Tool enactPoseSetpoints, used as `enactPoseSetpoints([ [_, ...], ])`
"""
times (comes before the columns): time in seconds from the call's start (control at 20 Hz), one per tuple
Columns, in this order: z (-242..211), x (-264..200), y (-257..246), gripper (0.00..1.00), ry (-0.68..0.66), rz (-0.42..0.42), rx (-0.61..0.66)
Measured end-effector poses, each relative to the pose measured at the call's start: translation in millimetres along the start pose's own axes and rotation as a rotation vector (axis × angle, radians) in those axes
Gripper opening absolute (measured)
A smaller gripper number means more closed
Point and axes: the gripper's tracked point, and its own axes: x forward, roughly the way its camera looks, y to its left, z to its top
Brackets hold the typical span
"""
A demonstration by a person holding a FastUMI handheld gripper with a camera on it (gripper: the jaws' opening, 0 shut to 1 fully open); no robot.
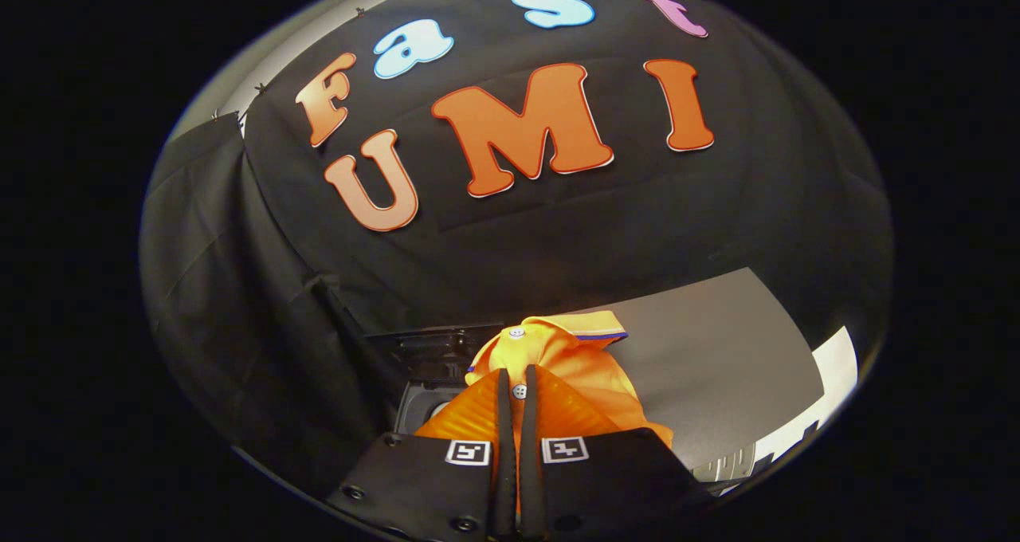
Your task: Put the clothes into the washing machine and then close the washing machine lid.
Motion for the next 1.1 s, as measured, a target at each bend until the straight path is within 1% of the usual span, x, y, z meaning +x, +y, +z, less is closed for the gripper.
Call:
enactPoseSetpoints([
  [0.3,-11.2,4.5,59.4,0.1,-0.011,0.044,-0.033],
  [0.5,-20.6,20.4,99.6,0.1,-0.005,0.087,-0.056],
  [0.75,-46.2,56.4,150.0,0.1,0.039,0.137,-0.092],
  [1.1,-92.1,125.2,206.4,0.1,0.12,0.195,-0.097],
])
